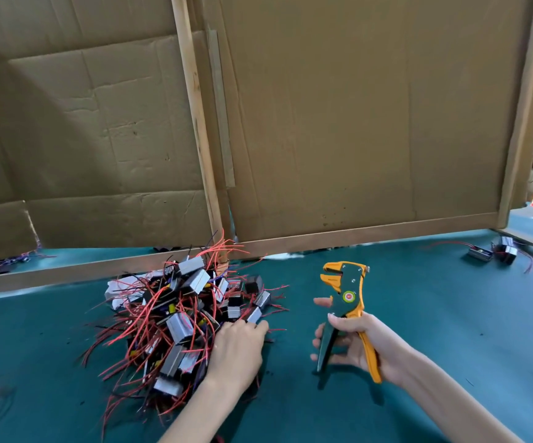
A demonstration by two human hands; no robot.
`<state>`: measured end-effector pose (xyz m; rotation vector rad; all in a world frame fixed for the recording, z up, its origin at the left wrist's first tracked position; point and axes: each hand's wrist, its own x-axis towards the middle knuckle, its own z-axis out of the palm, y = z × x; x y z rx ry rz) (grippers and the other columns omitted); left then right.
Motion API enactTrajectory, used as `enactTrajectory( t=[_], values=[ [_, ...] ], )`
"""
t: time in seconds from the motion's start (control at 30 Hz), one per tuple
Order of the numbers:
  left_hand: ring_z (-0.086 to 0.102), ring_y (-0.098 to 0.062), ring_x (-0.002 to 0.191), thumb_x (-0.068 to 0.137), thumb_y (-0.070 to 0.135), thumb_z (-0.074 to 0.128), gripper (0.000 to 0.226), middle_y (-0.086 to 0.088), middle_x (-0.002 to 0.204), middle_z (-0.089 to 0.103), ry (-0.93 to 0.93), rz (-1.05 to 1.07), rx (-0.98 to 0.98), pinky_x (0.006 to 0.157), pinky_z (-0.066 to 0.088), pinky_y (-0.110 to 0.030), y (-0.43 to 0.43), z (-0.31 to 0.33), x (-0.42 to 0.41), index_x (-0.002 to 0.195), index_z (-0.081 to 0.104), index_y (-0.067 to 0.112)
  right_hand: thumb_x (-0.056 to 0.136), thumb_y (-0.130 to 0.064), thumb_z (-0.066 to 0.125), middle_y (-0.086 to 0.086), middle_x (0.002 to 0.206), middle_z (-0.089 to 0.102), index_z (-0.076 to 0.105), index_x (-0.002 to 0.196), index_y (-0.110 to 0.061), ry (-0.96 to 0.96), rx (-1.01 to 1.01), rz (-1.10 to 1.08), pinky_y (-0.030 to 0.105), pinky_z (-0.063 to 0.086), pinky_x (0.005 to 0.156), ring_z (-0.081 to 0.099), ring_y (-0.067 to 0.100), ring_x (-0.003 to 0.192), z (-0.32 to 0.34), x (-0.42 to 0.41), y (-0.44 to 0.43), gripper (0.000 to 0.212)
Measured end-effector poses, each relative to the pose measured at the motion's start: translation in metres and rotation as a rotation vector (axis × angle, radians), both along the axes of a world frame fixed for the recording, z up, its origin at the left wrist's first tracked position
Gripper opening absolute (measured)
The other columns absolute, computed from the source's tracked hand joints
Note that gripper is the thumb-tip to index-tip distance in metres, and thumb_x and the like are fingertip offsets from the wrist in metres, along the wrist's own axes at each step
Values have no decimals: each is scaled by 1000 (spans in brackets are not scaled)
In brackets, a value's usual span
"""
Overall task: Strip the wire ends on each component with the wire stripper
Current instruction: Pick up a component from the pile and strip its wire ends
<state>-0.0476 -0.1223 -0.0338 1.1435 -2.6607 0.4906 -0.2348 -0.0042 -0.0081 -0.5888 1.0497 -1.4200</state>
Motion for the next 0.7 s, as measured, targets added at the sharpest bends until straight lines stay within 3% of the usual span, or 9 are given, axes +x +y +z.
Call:
enactTrajectory(
  t=[0.1, 0.13, 0.2, 0.27, 0.33, 0.4, 0.43, 0.57, 0.7],
  values=[
    [65, -20, 58, 56, 7, 79, 27, -1, 63, 65, 32, -35, 52, 50, 46, -24, -1, 12, 15, 73, 63, 20, 76, -7, 65, 25, 83, 62, 60, 119, 0, 37, 41, 23, 56, 55, 74, 66, 39, 77, 0, -2, 5, 44],
    [60, -19, 43, 39, 5, 85, 36, 0, 49, 59, 33, -49, 27, 39, 41, -21, -4, 12, 20, 60, 61, 20, 76, -7, 65, 25, 82, 62, 58, 115, 3, 36, 59, 30, 55, 55, 72, 66, 39, 76, 0, -2, 6, 41],
    [55, -20, 34, 28, 4, 88, 41, 1, 41, 54, 85, 14, -24, 32, 36, -19, -14, 10, 30, 52, 59, 20, 75, -6, 65, 25, 82, 62, 54, 104, 1, 10, 87, 42, 54, 56, 69, 65, 39, 74, 1, -1, 6, 32],
    [59, -21, 40, 40, 10, 91, 34, 1, 46, 59, 108, 37, 12, 34, 40, -22, -19, 11, 37, 58, 64, 21, 74, -5, 65, 26, 82, 63, 51, 100, -1, -3, 103, 49, 53, 56, 68, 65, 39, 73, 1, 0, 6, 29],
    [68, -21, 68, 78, 22, 76, 8, 4, 76, 71, 189, 21, 86, 54, 50, -29, -16, 10, 42, 83, 72, 25, 74, -4, 64, 26, 82, 63, 50, 99, -2, -18, 120, 60, 53, 57, 67, 66, 38, 72, 0, 2, 5, 29],
    [63, -19, 90, 97, 25, 54, 20, 10, 101, 64, 382, -36, 179, 71, 48, -32, -11, 6, 43, 110, 69, 27, 73, -3, 64, 27, 83, 64, 51, 100, -1, -57, 138, 75, 53, 57, 67, 67, 39, 72, -3, 4, 4, 29],
    [60, -19, 88, 97, 22, 55, 22, 8, 98, 59, 474, -94, 226, 72, 46, -32, -7, 4, 41, 113, 70, 23, 73, -3, 64, 28, 84, 65, 53, 99, -1, -81, 144, 81, 54, 57, 67, 67, 39, 72, -4, 5, 4, 29],
    [52, -8, 62, 83, 6, 72, 21, 13, 68, 52, 846, -244, 251, 64, 38, -20, 12, 12, 32, 101, 76, 15, 76, 0, 64, 36, 100, 65, 59, 106, 6, -255, 145, 91, 58, 57, 69, 69, 45, 80, -8, 6, 7, 31],
    [63, -3, 69, 79, 7, 76, 18, 16, 73, 68, 1073, -223, 512, 66, 41, -7, 21, 17, 31, 77, 66, 22, 79, -1, 62, 40, 116, 59, 58, 119, 6, -384, 108, 118, 60, 56, 78, 67, 49, 91, -8, 7, 10, 41]
  ],
)
